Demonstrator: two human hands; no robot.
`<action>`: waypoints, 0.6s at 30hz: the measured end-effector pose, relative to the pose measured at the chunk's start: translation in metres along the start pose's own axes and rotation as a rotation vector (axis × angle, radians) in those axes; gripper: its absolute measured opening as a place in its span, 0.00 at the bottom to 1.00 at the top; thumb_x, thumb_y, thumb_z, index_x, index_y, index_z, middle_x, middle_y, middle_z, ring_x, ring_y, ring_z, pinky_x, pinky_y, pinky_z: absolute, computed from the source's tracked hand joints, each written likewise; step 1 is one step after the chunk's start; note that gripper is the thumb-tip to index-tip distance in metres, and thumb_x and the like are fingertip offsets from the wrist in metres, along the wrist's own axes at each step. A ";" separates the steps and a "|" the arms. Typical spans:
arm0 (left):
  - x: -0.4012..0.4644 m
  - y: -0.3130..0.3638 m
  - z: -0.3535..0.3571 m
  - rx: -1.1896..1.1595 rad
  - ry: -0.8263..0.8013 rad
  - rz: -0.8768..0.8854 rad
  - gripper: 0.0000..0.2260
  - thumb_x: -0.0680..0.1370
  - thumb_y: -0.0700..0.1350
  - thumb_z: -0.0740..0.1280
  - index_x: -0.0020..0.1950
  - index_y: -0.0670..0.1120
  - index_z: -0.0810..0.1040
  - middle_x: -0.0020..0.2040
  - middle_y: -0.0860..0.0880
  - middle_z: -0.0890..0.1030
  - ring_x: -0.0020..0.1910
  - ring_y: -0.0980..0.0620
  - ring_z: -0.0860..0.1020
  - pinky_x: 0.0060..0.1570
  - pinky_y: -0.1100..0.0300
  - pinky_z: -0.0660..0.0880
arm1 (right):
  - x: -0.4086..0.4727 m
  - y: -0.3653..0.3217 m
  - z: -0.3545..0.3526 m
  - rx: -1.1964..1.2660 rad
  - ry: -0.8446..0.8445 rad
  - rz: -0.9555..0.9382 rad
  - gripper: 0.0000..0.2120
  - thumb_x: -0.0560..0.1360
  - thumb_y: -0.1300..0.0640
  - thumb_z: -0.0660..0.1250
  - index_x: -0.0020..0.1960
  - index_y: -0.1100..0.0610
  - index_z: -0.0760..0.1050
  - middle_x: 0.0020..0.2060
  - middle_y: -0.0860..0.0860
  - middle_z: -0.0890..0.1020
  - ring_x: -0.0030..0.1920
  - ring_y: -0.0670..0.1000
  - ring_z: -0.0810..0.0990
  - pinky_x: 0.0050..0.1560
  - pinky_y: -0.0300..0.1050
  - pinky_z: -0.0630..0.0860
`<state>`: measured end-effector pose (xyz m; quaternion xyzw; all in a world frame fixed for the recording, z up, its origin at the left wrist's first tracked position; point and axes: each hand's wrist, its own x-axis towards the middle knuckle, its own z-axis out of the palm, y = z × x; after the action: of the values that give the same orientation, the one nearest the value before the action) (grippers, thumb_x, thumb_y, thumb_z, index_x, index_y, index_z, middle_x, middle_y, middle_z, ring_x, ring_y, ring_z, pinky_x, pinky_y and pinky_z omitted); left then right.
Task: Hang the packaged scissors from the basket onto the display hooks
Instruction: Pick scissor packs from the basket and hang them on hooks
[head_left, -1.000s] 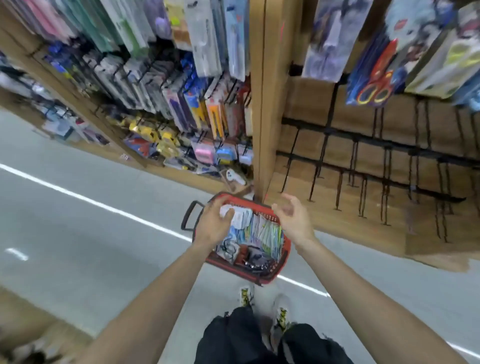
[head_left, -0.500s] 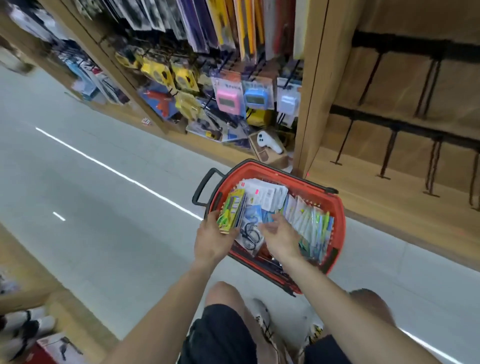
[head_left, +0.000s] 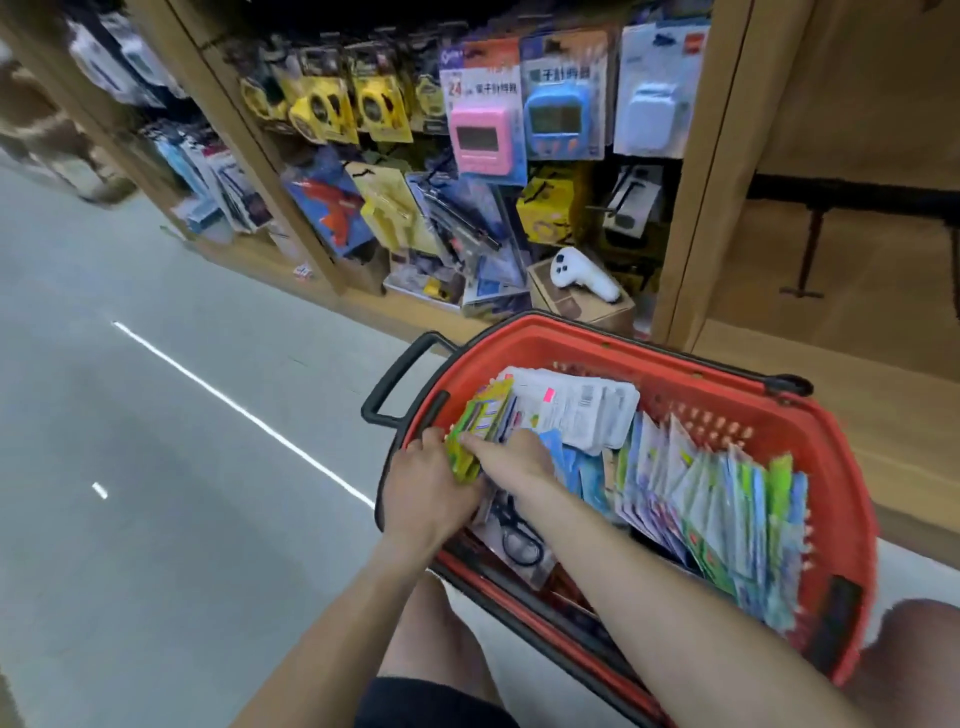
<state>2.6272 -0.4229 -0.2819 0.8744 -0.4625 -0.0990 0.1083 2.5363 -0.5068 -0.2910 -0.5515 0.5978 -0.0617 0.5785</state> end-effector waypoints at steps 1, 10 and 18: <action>0.001 -0.001 -0.001 0.016 0.012 -0.002 0.27 0.73 0.58 0.74 0.63 0.40 0.76 0.55 0.38 0.84 0.56 0.35 0.81 0.53 0.46 0.75 | 0.003 -0.002 0.005 -0.028 0.021 -0.007 0.34 0.74 0.33 0.71 0.67 0.59 0.76 0.64 0.58 0.81 0.66 0.61 0.78 0.68 0.52 0.74; -0.001 -0.017 -0.025 -0.014 -0.212 0.061 0.34 0.69 0.59 0.78 0.69 0.44 0.76 0.60 0.46 0.81 0.61 0.46 0.79 0.53 0.57 0.73 | 0.000 -0.022 0.028 -0.043 0.056 0.070 0.32 0.59 0.28 0.74 0.49 0.52 0.75 0.57 0.53 0.83 0.63 0.63 0.77 0.63 0.56 0.75; -0.012 -0.024 -0.036 -0.295 -0.250 0.032 0.20 0.73 0.50 0.79 0.60 0.45 0.80 0.55 0.52 0.81 0.59 0.50 0.80 0.50 0.61 0.71 | 0.009 -0.018 0.033 0.124 0.172 0.115 0.32 0.50 0.36 0.70 0.48 0.54 0.80 0.50 0.53 0.85 0.56 0.61 0.81 0.58 0.55 0.80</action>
<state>2.6500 -0.3962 -0.2530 0.8225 -0.4665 -0.2720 0.1783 2.5742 -0.5020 -0.2939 -0.4724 0.6707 -0.1124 0.5608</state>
